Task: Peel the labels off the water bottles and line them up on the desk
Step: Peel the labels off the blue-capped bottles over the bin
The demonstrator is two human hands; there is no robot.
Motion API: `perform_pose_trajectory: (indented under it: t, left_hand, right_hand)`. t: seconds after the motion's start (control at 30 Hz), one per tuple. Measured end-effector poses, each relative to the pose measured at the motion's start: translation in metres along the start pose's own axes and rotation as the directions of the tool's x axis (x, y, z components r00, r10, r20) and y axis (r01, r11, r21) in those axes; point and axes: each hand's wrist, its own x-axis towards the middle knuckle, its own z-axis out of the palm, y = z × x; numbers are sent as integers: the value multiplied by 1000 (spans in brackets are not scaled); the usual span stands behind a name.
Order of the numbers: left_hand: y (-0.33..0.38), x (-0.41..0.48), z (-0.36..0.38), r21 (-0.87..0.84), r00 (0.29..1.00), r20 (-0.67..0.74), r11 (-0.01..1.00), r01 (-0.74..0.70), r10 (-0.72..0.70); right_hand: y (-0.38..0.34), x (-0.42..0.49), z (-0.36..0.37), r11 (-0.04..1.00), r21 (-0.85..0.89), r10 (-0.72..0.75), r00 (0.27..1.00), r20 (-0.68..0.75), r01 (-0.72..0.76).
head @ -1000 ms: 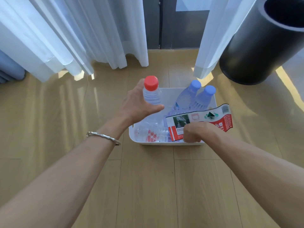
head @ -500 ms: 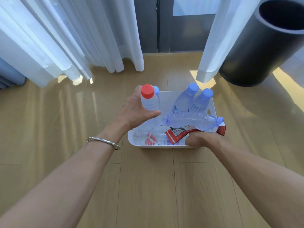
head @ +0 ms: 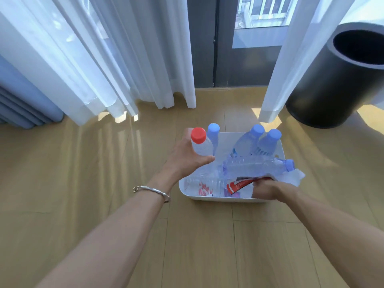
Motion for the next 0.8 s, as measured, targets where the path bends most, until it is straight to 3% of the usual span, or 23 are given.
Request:
perform_pose_trajectory:
  t: [0.07, 0.27, 0.37, 0.5, 0.63, 0.8]
  left_hand:
    - [2, -2, 0, -14, 1000, -10, 1000, 2, -2]
    - [5, -1, 6, -14, 1000, 18, 1000, 6, -5]
    - [5, 0, 13, -4, 998, 56, 1000, 22, -21]
    - [7, -4, 12, 19, 995, 97, 1000, -4, 3]
    - [8, -10, 4, -58, 992, 112, 996, 70, -63]
    - [-3, -9, -1, -53, 980, 168, 991, 119, -109]
  right_hand:
    - [1, -1, 0, 1000, -15, 8, 997, -82, -9]
    - [-14, -16, -25, 957, -290, 30, 999, 42, -16]
    - [-29, -32, -48, 975, -213, -38, 995, 92, 57]
    - [-55, -63, -66, 955, -264, -131, 991, 30, 134]
    - [-81, -74, -63, 906, -368, -258, 963, -81, 212]
    - [-98, -74, -60, 896, -377, -316, 934, -165, 236]
